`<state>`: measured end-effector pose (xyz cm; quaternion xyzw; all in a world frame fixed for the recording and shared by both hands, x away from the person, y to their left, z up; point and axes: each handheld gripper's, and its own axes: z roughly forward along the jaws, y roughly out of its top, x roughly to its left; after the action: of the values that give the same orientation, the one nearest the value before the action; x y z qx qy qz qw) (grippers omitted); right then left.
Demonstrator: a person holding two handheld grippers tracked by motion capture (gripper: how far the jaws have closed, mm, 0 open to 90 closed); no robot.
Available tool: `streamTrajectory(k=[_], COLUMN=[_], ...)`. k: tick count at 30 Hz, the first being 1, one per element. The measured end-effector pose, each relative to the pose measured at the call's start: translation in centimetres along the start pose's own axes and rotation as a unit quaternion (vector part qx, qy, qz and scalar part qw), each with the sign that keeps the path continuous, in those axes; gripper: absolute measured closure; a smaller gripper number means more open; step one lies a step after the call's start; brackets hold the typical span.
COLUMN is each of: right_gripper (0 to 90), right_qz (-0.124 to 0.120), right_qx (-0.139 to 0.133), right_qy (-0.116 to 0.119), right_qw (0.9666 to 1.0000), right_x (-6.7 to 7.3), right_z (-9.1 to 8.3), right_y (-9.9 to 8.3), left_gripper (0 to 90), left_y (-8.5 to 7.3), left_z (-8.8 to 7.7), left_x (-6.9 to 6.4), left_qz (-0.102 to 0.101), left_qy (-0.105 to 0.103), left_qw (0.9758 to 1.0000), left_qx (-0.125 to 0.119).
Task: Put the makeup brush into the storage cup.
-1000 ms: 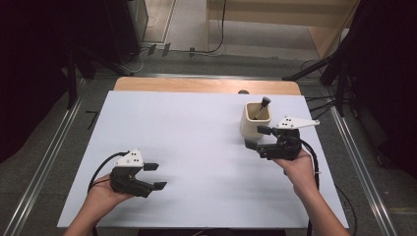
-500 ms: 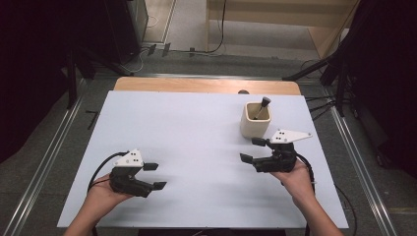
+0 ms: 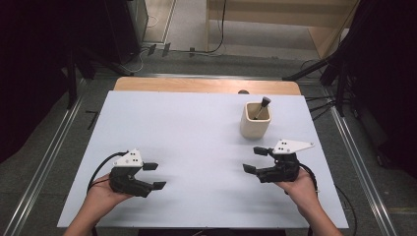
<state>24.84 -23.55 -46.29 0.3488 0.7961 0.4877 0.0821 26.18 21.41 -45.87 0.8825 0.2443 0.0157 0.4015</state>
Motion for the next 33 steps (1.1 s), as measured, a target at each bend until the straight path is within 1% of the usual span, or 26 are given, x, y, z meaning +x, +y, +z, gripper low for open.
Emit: streamTrajectory(k=[2,3,7,8,10,11,15,17,26,33], right_gripper=[23.5,23.5,23.5,23.5,23.5,23.5,23.5,23.5,23.5,23.5], right_qz=[-0.001,0.002,0.001,-0.001,-0.006,-0.004,-0.010,-0.016,-0.008,-0.009], right_qx=[-0.001,0.001,0.008,0.014,0.018,0.021,0.024,0.023,0.015,0.013], right_qy=[0.002,0.003,0.002,-0.003,-0.005,-0.004,-0.002,-0.004,-0.001,-0.003], right_qw=[1.0000,1.0000,1.0000,0.9999,0.9998,0.9998,0.9997,0.9996,0.9999,0.9999], right_x=[-0.1,0.0,-0.1,-0.1,0.0,0.0,0.1,0.1,-0.6,-0.9], right_z=[-0.1,-0.1,-0.2,-0.2,-0.3,-0.3,-0.5,-0.6,-0.4,-0.3], right_y=[-0.2,-0.3,-0.8,-0.9,-1.3,-1.4,-1.9,-2.0,-2.3,-2.2], left_gripper=[28.9,28.9,28.8,28.9,28.9,28.9,28.8,28.9,28.9,29.0], left_y=[0.0,0.0,0.0,0.0,0.0,0.0,0.0,0.0,0.0,0.1], left_z=[0.0,-0.1,-0.1,-0.1,-0.1,-0.1,-0.1,-0.1,0.0,0.2], left_x=[0.0,0.0,0.0,0.0,0.0,0.0,0.0,0.0,0.0,0.0], left_qz=[0.000,0.000,-0.001,-0.001,0.000,-0.001,-0.001,0.000,0.002,0.004], left_qy=[0.000,0.000,0.001,0.001,0.001,0.002,0.001,0.001,-0.002,-0.004], left_qw=[1.0000,1.0000,1.0000,1.0000,1.0000,1.0000,1.0000,1.0000,1.0000,1.0000], left_qx=[0.000,0.000,-0.002,-0.002,-0.002,-0.002,-0.003,-0.003,-0.002,0.000])
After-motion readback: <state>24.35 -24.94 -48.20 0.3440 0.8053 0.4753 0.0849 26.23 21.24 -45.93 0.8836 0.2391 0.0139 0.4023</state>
